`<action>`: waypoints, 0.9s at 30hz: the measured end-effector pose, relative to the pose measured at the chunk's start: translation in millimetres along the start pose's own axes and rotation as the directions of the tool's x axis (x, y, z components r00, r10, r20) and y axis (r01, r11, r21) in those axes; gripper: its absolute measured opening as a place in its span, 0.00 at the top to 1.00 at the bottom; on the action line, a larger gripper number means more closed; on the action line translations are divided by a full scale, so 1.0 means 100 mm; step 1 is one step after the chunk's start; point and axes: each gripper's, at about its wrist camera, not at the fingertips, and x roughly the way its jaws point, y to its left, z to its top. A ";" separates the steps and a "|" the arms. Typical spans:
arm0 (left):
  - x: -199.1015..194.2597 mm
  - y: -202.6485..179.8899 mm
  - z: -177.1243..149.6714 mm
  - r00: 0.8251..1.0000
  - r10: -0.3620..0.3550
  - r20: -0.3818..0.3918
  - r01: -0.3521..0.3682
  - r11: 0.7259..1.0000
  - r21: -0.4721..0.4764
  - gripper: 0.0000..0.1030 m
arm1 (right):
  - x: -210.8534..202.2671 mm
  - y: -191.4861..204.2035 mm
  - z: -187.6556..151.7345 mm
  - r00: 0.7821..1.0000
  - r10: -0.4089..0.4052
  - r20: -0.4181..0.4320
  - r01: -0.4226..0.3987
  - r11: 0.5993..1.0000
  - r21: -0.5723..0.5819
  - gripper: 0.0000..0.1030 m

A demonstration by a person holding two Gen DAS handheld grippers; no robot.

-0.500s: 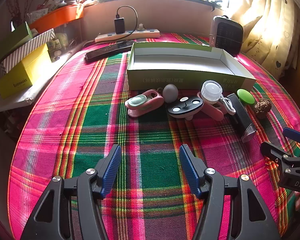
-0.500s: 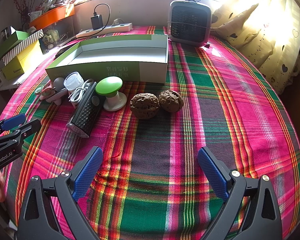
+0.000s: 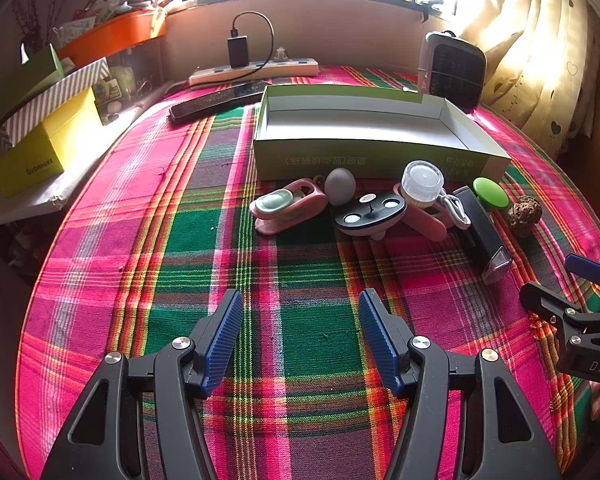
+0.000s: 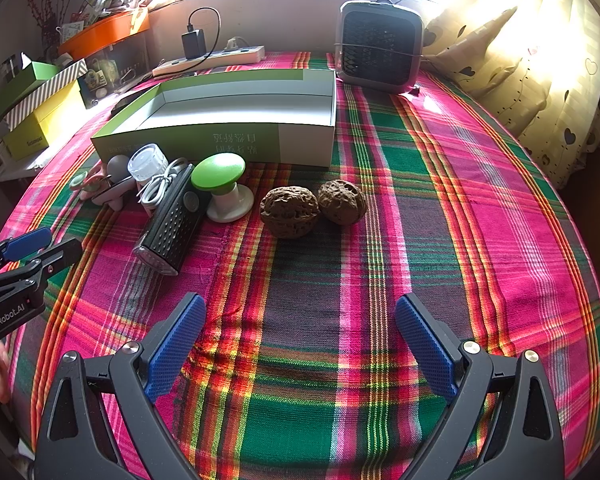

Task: Organize objects
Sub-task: 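Move left tool to the pink holder while right tool moves to a walnut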

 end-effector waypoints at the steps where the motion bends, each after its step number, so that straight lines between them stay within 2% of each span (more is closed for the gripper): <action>1: 0.00 0.01 0.00 1.000 -0.005 -0.001 0.005 1.000 0.008 0.42 | -0.01 -0.02 -0.02 1.000 0.003 0.000 -0.003 1.000 -0.001 0.07; 4: 0.00 0.01 0.02 1.000 -0.026 -0.006 0.027 0.999 0.033 0.42 | -0.01 -0.04 -0.01 1.000 0.022 -0.003 -0.022 1.000 -0.020 0.06; 9: 0.01 0.03 0.05 0.999 -0.051 -0.017 0.052 0.996 0.072 0.42 | -0.02 -0.25 0.03 0.999 0.043 0.009 -0.043 0.998 0.034 0.06; 16: 0.06 0.19 0.15 0.997 -0.073 -0.027 0.073 0.997 0.026 0.42 | 0.04 -0.48 0.14 1.000 -0.008 -0.011 0.009 0.996 0.086 0.07; 20: 0.11 0.29 0.22 0.996 -0.081 -0.037 0.081 0.997 -0.010 0.42 | 0.05 -0.56 0.22 0.998 -0.061 -0.005 0.061 0.996 0.065 0.08; 27: 0.21 0.37 0.34 0.994 -0.095 -0.046 0.094 0.995 -0.014 0.42 | 0.12 -0.55 0.32 0.999 -0.039 -0.004 0.039 0.999 0.015 0.12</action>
